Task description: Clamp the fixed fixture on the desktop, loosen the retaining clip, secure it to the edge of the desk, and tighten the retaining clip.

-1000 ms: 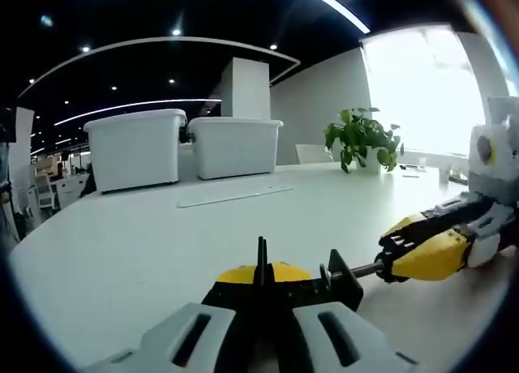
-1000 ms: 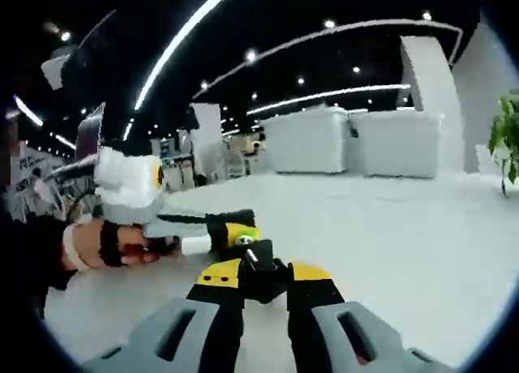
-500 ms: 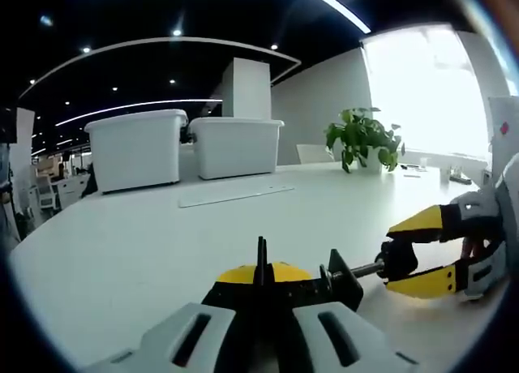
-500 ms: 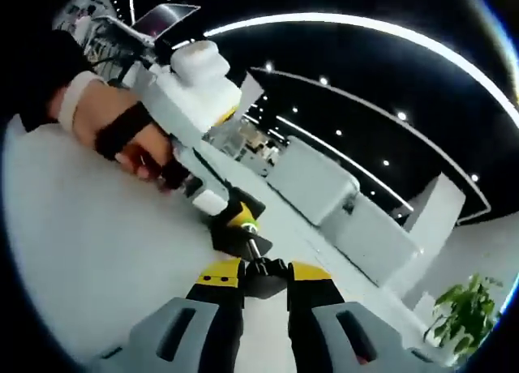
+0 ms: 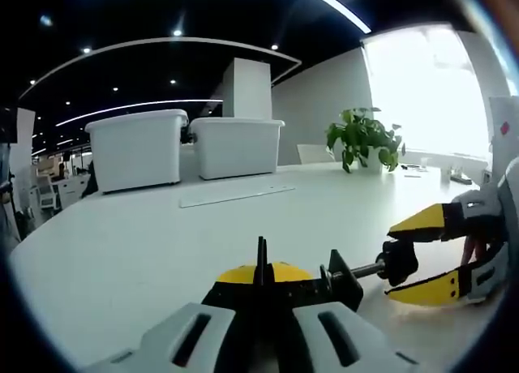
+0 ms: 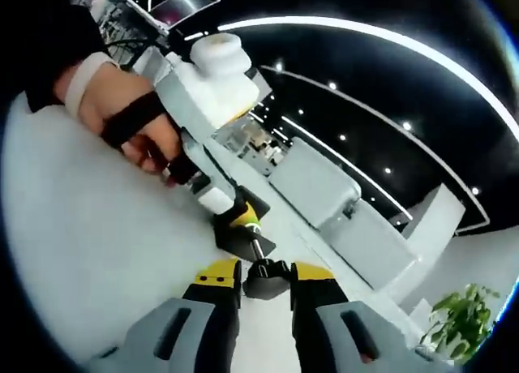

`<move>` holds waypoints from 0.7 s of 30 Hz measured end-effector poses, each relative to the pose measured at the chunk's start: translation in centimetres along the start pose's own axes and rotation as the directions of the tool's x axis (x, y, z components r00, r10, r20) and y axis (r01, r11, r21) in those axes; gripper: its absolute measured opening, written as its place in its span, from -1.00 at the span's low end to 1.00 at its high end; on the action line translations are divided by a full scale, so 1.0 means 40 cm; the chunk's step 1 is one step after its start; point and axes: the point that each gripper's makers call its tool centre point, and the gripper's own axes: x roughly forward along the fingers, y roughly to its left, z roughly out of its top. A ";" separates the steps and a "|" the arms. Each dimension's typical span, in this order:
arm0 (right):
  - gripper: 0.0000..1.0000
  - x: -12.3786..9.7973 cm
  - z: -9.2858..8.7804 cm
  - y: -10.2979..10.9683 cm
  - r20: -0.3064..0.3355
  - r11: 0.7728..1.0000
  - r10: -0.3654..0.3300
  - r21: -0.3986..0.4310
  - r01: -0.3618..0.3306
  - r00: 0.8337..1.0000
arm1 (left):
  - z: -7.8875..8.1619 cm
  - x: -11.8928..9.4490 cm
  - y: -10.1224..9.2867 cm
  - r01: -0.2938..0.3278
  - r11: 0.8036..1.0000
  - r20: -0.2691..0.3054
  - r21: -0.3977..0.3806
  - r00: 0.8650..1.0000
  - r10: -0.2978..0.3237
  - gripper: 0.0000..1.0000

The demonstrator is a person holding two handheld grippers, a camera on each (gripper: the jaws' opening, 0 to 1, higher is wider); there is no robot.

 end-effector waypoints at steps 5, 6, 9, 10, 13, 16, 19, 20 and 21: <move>0.06 -0.024 0.072 -0.061 0.069 0.896 -0.037 0.445 0.002 0.997 | 0.001 -0.002 -0.001 0.001 1.000 0.000 0.000 1.000 -0.001 -0.92; 0.02 -0.025 0.065 -0.071 0.060 0.827 -0.030 0.563 -0.008 0.998 | 0.001 -0.002 -0.001 0.001 1.000 0.000 -0.001 1.000 -0.001 -0.92; -0.17 -0.027 0.020 -0.106 0.017 0.531 -0.020 0.847 -0.004 1.000 | 0.000 -0.002 -0.001 0.003 1.000 0.000 -0.003 1.000 -0.003 -0.92; -0.29 -0.027 -0.001 -0.117 0.001 0.441 -0.018 0.898 0.007 1.000 | 0.000 -0.002 -0.002 0.003 1.000 0.000 -0.004 1.000 -0.003 -0.92; -0.60 -0.022 -0.068 -0.137 -0.068 0.443 -0.020 0.894 0.070 0.997 | 0.000 -0.001 -0.002 0.004 1.000 0.000 -0.003 1.000 -0.004 -0.92; -0.56 -0.007 -0.081 -0.080 -0.068 0.436 0.059 0.899 0.036 0.996 | 0.000 0.000 -0.002 0.006 1.000 0.000 -0.009 1.000 -0.006 -0.92; -0.29 0.003 -0.069 -0.075 -0.027 0.255 0.070 0.967 0.008 0.997 | 0.000 -0.001 -0.002 0.006 1.000 -0.001 -0.010 1.000 -0.006 -0.92; -0.37 0.006 -0.082 -0.076 -0.048 0.279 0.076 0.960 0.025 0.996 | 0.000 -0.001 -0.003 0.006 1.000 -0.001 -0.007 1.000 -0.006 -0.92; -0.50 0.005 -0.102 -0.085 -0.078 0.361 0.055 0.931 0.053 0.995 | 0.000 0.000 -0.003 0.006 1.000 0.000 -0.005 1.000 -0.006 -0.92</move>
